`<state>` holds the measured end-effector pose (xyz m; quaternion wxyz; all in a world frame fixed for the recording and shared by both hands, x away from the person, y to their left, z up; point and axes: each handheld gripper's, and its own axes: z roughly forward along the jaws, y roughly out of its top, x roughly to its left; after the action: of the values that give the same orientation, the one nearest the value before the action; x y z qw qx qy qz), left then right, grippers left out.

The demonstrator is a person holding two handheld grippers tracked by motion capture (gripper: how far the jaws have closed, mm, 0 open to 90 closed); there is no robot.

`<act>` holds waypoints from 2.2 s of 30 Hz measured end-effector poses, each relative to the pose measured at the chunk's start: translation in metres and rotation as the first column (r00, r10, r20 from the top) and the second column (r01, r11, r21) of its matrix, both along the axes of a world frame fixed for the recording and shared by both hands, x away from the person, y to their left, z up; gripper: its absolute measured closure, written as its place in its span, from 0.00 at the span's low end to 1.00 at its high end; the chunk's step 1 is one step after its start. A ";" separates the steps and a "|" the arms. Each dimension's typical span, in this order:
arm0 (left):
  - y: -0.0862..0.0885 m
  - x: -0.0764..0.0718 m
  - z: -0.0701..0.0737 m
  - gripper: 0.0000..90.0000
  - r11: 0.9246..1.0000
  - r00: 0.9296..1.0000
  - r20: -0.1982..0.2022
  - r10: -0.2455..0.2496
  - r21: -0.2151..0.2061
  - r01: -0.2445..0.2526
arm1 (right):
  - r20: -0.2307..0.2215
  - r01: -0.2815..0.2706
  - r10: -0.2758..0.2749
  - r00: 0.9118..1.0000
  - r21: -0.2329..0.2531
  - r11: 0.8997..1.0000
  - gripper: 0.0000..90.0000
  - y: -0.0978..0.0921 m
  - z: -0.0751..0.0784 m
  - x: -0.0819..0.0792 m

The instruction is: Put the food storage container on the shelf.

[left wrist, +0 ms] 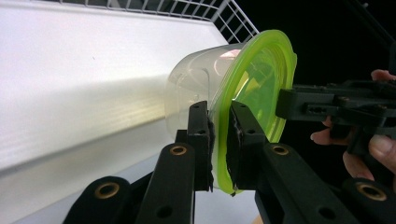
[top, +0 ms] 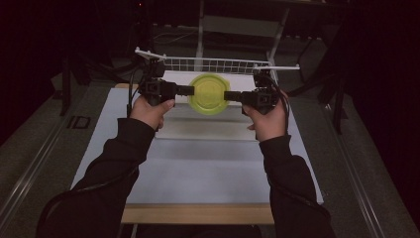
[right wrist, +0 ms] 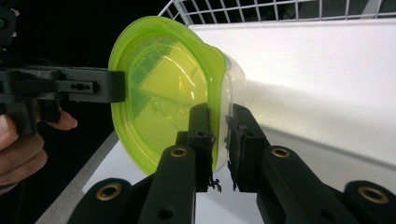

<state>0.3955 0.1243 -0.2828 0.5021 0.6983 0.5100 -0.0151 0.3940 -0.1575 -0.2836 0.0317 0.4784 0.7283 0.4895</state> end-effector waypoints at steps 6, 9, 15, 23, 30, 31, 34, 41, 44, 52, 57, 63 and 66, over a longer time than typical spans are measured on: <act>-0.005 0.019 -0.003 0.90 1.000 0.999 -0.035 0.021 0.022 -0.020 | -0.037 0.035 -0.036 0.999 -0.022 0.999 0.89 0.002 -0.003 0.019; -0.005 0.029 -0.008 0.90 0.999 0.998 -0.049 0.032 0.022 -0.031 | -0.046 0.044 -0.046 0.998 -0.034 0.998 0.89 0.004 -0.004 0.027; -0.003 0.042 -0.016 0.90 0.999 0.997 -0.076 0.034 0.026 -0.033 | -0.069 0.051 -0.053 0.996 -0.037 0.998 0.89 0.006 -0.009 0.037; -0.005 0.048 -0.019 0.89 0.998 0.996 -0.076 0.055 0.032 -0.053 | -0.108 0.061 -0.060 0.992 -0.001 0.998 0.89 0.004 -0.017 0.047; -0.008 0.056 -0.020 0.86 0.995 0.996 -0.044 0.073 0.073 -0.070 | -0.125 0.065 -0.065 0.990 -0.002 0.998 0.89 0.007 -0.014 0.055; -0.009 0.057 -0.020 0.86 0.995 0.997 -0.043 0.070 0.070 -0.066 | -0.134 0.071 -0.070 0.988 0.004 0.997 0.89 0.006 -0.014 0.057; -0.012 0.060 -0.022 0.85 0.995 0.998 -0.038 0.057 0.082 -0.054 | -0.142 0.075 -0.073 0.987 0.003 0.997 0.89 0.004 -0.014 0.060; -0.022 0.065 -0.028 0.74 0.993 0.998 -0.024 0.064 0.096 -0.062 | -0.133 0.084 -0.086 0.987 -0.017 0.996 0.77 0.003 -0.015 0.069; -0.024 0.066 -0.030 0.70 0.996 0.998 -0.022 0.057 0.074 -0.056 | -0.124 0.086 -0.088 0.988 -0.016 0.996 0.73 0.001 -0.016 0.075; -0.026 0.063 -0.026 0.56 0.995 0.997 0.028 0.077 0.063 -0.079 | -0.072 0.092 -0.094 0.993 -0.022 0.995 0.56 -0.005 -0.019 0.085; -0.018 0.057 -0.021 0.53 0.995 0.994 0.064 0.092 0.041 -0.095 | -0.001 0.096 -0.096 0.995 -0.042 0.995 0.51 -0.010 -0.011 0.076; -0.006 0.041 -0.022 0.41 0.999 0.992 0.118 0.047 0.016 -0.049 | 0.052 0.051 -0.047 0.998 -0.086 0.995 0.55 -0.008 -0.012 0.052; -0.001 0.029 -0.030 0.29 1.000 0.982 0.186 0.007 0.013 -0.009 | 0.048 0.040 -0.035 0.998 -0.108 0.993 0.66 -0.003 -0.025 0.040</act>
<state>0.4241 0.1229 -0.3131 0.5427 0.6981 0.4637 0.0560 0.4345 -0.1605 -0.3088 0.0838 0.4781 0.7440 0.4593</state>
